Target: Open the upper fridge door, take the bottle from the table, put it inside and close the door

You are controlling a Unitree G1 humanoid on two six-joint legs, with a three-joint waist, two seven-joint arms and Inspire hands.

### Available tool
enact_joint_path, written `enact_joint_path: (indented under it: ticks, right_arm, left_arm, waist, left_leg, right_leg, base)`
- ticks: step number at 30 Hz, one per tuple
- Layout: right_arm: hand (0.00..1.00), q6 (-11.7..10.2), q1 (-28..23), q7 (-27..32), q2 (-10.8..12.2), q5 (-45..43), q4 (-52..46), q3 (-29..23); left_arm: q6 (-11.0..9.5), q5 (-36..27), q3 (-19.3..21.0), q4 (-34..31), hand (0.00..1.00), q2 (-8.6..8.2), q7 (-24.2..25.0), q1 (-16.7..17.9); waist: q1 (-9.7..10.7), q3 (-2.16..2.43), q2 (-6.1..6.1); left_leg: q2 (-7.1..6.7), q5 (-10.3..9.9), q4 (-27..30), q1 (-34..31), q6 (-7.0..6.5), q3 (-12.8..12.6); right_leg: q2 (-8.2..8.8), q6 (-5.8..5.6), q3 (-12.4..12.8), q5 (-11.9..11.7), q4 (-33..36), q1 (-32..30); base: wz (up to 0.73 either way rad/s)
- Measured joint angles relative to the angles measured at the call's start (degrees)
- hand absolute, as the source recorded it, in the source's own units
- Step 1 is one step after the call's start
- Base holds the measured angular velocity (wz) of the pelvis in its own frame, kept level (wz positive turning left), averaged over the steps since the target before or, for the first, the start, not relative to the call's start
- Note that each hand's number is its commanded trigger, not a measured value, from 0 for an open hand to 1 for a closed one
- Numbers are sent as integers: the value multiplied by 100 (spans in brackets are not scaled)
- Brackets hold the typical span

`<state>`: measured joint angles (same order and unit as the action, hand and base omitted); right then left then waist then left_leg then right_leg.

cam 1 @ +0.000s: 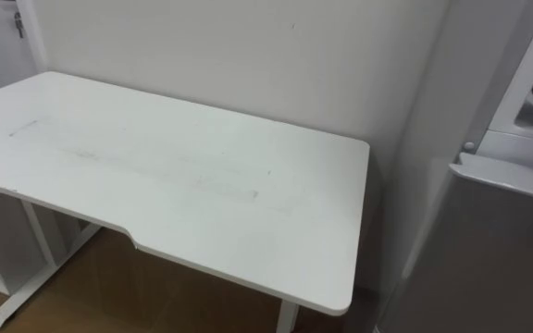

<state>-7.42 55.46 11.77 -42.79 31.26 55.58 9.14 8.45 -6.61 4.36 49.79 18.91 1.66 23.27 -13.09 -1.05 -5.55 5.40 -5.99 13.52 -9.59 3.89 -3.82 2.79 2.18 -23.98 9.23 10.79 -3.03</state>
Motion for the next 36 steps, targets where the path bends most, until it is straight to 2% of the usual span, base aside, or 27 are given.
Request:
enact_joint_path:
  ticks: [8,12,13,14,15,20,29,36]
  right_arm:
    - [100,1,-14,-29,-23,29,26,0]
    - [100,10,-74,-75,-12,582,136,-1]
    - [97,16,-111,-76,-13,703,135,-30]
    - [27,21,-119,-77,-14,741,135,-30]
    - [0,37,-126,-82,-15,839,135,-30]
    - [0,94,-60,-190,-48,1281,257,-30]
    - [0,94,93,-179,-47,1513,225,-185]
    - [0,94,191,-98,21,1581,211,-375]
  left_arm:
    - [35,0,-1,-3,0,6,0,-24]
    - [43,-52,-6,-126,0,101,-4,-46]
    - [39,-59,-6,-139,0,124,-13,-53]
    - [39,-64,-6,-139,0,128,-18,-57]
    - [42,-66,-13,-141,0,128,-20,-64]
    - [109,-63,-42,-343,0,127,-23,-18]
    - [141,-65,-132,-634,0,91,-97,19]
    - [156,-72,-134,-633,0,44,-94,23]
  waist:
    - [-8,8,-8]
    - [6,36,-51]
    - [5,47,-70]
    - [6,45,-75]
    - [7,44,-80]
    - [-4,21,-95]
    - [-28,-32,-17]
    - [-66,-31,34]
  left_leg:
    - [0,0,0,-4,1,11]
    - [-11,1,4,30,2,82]
    - [-11,1,5,29,2,91]
    - [-10,1,10,30,2,93]
    - [-10,1,16,31,2,90]
    - [13,-23,116,-76,3,94]
    - [94,-73,279,-284,21,91]
    - [98,-67,304,-392,22,91]
  right_leg:
    - [-2,0,-3,0,-9,3]
    - [-3,0,-51,0,-9,102]
    - [-2,0,-73,0,-12,123]
    - [-1,-1,-83,0,-13,131]
    - [3,-1,-99,0,-15,142]
    - [4,6,-135,13,-11,93]
    - [-60,42,-118,-7,-2,-78]
    - [-57,65,-90,-29,38,-203]
  base:
    - [0]
    - [8]
    - [7]
    - [5]
    - [0]
    - [0]
    - [-2]
    - [-2]
